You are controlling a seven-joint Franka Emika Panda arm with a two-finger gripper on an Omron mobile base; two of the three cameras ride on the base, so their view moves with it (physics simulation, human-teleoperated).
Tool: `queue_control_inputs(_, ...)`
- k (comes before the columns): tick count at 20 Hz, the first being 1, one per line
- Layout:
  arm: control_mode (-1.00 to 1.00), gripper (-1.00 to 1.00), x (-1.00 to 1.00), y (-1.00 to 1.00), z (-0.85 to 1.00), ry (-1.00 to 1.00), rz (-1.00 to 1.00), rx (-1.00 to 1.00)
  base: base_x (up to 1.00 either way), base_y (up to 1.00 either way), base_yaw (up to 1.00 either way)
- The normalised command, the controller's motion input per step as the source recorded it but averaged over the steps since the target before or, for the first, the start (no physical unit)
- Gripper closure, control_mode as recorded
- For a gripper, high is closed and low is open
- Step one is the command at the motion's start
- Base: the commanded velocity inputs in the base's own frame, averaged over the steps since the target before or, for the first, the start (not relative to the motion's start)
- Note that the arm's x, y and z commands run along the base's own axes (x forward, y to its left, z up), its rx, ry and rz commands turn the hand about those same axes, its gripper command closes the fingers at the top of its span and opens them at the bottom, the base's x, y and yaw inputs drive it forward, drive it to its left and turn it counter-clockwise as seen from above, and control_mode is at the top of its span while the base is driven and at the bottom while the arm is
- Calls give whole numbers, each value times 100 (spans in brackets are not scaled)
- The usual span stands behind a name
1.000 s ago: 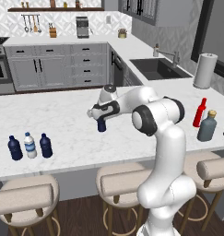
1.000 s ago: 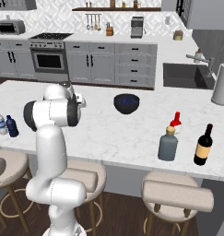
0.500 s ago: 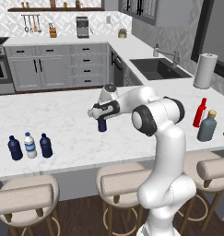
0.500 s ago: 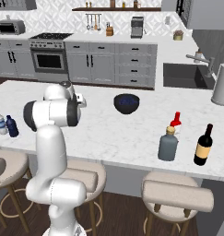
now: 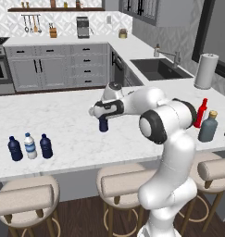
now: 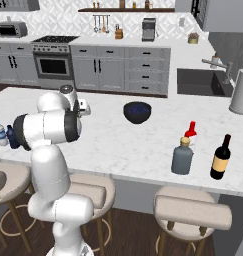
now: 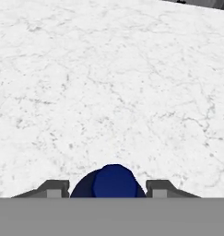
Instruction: Move the plastic bottles in the middle to the plastics group, and the glass bottles in the middle to the glass group.
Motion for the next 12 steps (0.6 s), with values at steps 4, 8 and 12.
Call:
queue_control_inputs(4,-100,100,-75,28,35,0,0,8,0,0,0)
queue_control_inputs(8,-100,100,-80,37,29,0,1,2,0,0,0)
queue_control_inputs(12,-100,100,-78,43,27,0,5,0,0,0,0)
